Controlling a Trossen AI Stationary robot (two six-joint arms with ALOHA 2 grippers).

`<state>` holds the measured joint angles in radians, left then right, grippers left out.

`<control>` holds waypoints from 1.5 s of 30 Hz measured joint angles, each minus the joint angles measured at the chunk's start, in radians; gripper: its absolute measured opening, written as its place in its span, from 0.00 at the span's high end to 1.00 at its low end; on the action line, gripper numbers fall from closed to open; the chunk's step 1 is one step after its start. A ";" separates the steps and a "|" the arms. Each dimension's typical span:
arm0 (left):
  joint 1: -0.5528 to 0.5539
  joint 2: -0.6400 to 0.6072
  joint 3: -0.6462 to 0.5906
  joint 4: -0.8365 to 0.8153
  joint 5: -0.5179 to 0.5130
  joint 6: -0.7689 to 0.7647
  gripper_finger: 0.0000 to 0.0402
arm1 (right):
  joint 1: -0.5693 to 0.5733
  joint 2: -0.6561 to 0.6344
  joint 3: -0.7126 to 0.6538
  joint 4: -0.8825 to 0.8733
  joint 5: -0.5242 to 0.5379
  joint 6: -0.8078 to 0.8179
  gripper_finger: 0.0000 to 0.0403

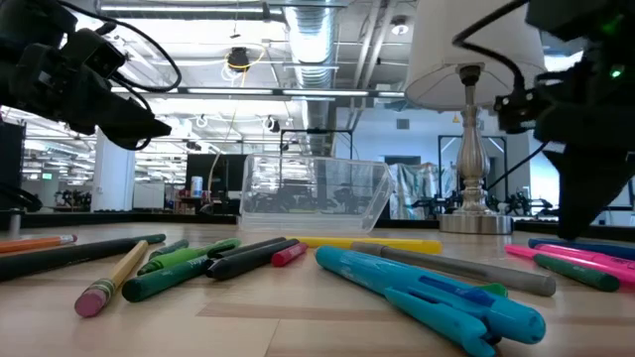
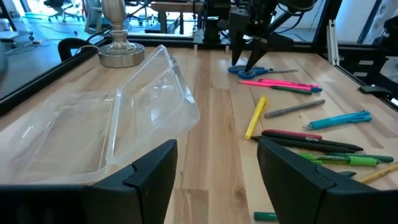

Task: Pick & place school supplies into a supply box
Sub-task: Put the scissors into the supply box

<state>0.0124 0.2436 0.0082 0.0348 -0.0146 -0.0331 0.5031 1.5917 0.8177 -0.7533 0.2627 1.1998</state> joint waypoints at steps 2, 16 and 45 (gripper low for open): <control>0.000 0.000 0.000 0.000 0.000 0.002 0.45 | -0.012 0.000 0.000 0.003 -0.002 -0.006 0.51; 0.000 0.000 -0.001 0.000 -0.001 -0.016 0.45 | -0.056 0.001 0.000 0.013 -0.092 -0.075 0.59; 0.000 0.000 -0.002 -0.001 -0.001 -0.018 0.45 | -0.091 0.092 0.009 0.044 -0.186 -0.139 0.71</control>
<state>0.0126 0.2433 0.0067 0.0338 -0.0154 -0.0509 0.4118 1.6839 0.8263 -0.7092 0.0768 1.0610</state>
